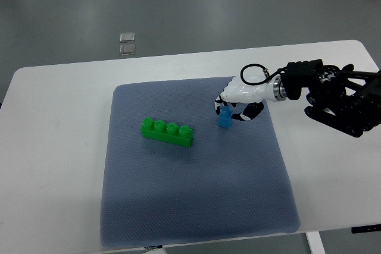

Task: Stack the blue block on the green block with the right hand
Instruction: 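Lift the blue block and carry it over the green brick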

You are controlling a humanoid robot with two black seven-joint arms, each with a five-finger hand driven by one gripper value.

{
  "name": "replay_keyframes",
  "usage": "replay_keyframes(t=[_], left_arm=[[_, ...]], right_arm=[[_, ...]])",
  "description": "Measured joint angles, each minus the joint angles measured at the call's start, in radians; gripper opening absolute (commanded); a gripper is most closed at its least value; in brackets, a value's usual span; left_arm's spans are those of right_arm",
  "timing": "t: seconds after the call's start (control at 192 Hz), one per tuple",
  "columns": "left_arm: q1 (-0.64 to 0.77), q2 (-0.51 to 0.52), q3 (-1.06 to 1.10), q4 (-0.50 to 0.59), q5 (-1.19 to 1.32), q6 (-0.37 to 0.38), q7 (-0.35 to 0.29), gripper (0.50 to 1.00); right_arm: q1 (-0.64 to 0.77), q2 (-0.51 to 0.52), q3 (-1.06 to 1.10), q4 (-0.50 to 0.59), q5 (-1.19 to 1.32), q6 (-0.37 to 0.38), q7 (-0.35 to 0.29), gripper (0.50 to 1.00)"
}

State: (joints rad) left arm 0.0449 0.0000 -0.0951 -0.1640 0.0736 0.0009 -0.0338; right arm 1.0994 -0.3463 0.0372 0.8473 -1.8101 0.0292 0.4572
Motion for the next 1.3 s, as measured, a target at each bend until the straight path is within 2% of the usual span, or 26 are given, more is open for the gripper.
replay_keyframes(t=[0.468,0.999,1.3], left_arm=[[0.0,0.0,0.0,0.0,0.0,0.0,0.0,1.0],[0.0,0.0,0.0,0.0,0.0,0.0,0.0,1.0],[0.0,0.0,0.0,0.0,0.0,0.0,0.0,1.0]], right_arm=[[0.084,0.015,0.003,0.025,0.007,0.008,0.0,0.5],[0.176,0.143,0.003,0.056,0.015,0.081,0.0,0.5],[0.167,0.18,0.003,0.053,0.012,0.087,-0.004,0.5]])
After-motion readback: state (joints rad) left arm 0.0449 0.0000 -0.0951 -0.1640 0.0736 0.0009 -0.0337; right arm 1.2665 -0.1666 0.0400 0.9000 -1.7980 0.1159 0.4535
